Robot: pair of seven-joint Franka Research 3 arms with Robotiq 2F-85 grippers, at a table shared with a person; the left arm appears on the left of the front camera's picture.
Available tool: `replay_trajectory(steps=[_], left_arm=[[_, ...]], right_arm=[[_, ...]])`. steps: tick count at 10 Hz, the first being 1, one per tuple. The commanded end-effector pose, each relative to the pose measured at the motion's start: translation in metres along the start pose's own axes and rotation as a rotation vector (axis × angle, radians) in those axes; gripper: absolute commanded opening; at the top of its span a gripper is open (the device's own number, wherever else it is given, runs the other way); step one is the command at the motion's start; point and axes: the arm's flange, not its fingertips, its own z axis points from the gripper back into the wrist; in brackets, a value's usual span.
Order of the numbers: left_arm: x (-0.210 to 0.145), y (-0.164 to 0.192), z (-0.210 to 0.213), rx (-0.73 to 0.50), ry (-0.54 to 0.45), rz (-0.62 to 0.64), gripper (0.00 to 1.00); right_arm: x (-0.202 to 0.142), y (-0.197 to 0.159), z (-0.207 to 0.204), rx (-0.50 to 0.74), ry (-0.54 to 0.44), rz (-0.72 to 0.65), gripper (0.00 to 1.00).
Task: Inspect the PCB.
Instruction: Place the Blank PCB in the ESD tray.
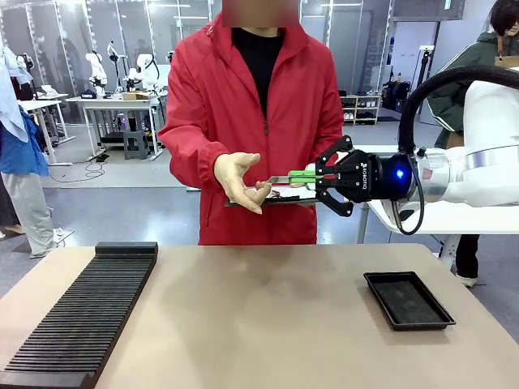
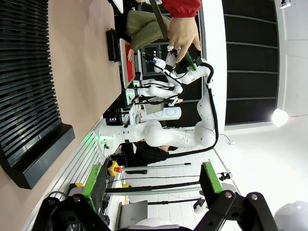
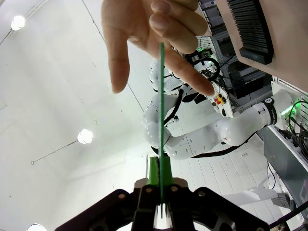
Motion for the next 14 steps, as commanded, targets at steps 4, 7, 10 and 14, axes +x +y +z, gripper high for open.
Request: replay_trajectory(steps=[4,7,10,14], left_arm=[[0.0,0.0,0.001,0.0,-0.002,-0.001,1.0],[0.0,0.0,0.001,0.0,-0.002,-0.001,1.0],[0.0,0.0,0.001,0.0,-0.002,-0.001,1.0],[0.0,0.0,0.001,0.0,-0.002,-0.001,1.0]], right_arm=[[0.0,0.0,-0.001,-0.001,0.002,0.0,0.0],[0.0,0.0,-0.001,-0.001,0.002,0.0,0.0],[0.0,0.0,-0.001,-0.001,0.002,0.0,0.0],[-0.006,-0.002,0.026,-0.076,-0.009,0.092,0.03]])
